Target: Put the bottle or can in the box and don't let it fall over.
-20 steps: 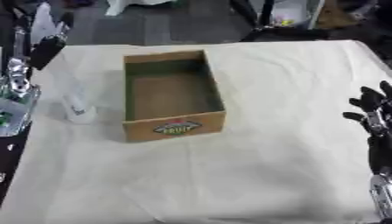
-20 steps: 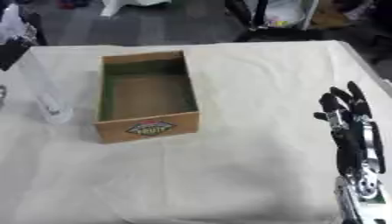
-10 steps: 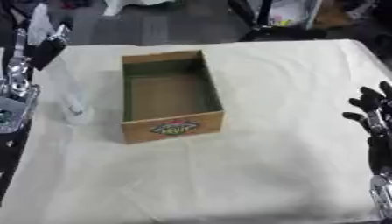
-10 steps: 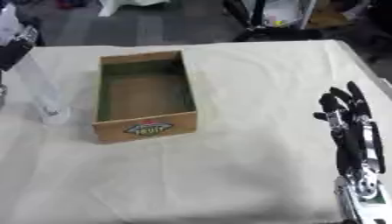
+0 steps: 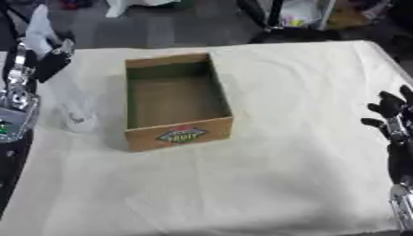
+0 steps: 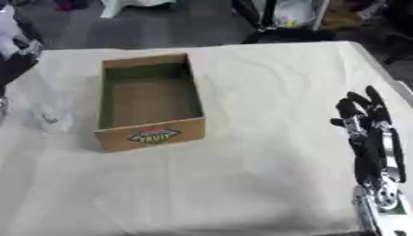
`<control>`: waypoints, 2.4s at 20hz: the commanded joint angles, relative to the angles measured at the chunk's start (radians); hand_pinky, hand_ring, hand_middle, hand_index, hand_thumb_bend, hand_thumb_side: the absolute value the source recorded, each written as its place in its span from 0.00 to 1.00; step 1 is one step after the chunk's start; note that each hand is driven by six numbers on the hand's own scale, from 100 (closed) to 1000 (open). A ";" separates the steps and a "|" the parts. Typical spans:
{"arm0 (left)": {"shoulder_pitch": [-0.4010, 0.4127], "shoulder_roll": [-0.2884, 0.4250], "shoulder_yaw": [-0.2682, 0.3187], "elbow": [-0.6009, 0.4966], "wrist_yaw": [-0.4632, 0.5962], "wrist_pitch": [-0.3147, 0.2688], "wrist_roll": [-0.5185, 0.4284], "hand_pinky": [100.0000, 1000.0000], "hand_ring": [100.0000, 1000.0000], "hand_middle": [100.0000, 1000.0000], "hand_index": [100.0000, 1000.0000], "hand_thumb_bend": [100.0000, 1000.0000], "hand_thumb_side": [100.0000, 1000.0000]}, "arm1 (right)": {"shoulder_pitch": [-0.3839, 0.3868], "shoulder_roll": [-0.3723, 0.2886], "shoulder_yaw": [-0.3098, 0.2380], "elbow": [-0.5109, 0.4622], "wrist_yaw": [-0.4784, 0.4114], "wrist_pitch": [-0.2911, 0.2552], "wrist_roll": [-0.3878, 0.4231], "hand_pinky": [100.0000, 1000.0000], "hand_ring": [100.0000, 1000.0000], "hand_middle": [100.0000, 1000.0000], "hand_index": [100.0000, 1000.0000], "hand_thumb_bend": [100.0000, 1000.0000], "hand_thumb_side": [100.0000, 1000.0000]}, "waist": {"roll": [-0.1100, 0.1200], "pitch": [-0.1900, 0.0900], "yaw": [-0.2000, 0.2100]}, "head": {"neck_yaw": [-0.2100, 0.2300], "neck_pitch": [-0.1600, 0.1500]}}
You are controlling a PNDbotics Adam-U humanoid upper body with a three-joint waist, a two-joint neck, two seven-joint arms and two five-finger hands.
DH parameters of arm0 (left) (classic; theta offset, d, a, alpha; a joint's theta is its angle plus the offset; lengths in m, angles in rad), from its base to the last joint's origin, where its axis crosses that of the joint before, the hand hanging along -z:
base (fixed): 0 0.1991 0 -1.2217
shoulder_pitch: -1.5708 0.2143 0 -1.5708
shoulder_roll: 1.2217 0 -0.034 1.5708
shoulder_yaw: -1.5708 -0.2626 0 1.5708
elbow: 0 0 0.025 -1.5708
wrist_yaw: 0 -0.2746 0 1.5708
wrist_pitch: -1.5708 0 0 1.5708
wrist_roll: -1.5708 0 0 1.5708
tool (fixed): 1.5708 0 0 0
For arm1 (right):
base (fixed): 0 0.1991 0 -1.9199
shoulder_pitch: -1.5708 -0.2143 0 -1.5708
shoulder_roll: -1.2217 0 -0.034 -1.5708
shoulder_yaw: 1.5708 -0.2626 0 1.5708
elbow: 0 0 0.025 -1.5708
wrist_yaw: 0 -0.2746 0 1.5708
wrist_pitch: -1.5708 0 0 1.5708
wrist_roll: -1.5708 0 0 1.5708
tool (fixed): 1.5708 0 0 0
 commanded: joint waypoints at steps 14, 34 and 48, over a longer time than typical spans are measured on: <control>-0.033 0.057 0.013 -0.213 0.092 -0.037 0.078 0.52 0.22 0.00 0.28 0.00 0.22 | -0.007 -0.013 -0.002 -0.012 -0.005 0.000 0.002 0.61 0.75 0.81 1.00 0.54 0.57 | 0.001 -0.016 -0.002 | 0.002 0.001; -0.183 -0.086 -0.159 -0.110 0.132 -0.059 -0.146 0.53 0.23 0.00 0.29 0.00 0.21 | -0.016 -0.011 0.015 -0.010 -0.010 0.002 0.019 0.61 0.75 0.81 1.00 0.54 0.57 | 0.001 -0.017 -0.063 | 0.019 -0.012; -0.030 -0.087 -0.186 -0.166 0.015 -0.077 -0.203 0.76 0.79 0.64 0.83 0.53 0.67 | -0.009 -0.011 0.005 -0.010 -0.010 0.000 0.010 0.61 0.75 0.80 1.00 0.54 0.56 | 0.005 -0.012 -0.048 | -0.003 -0.016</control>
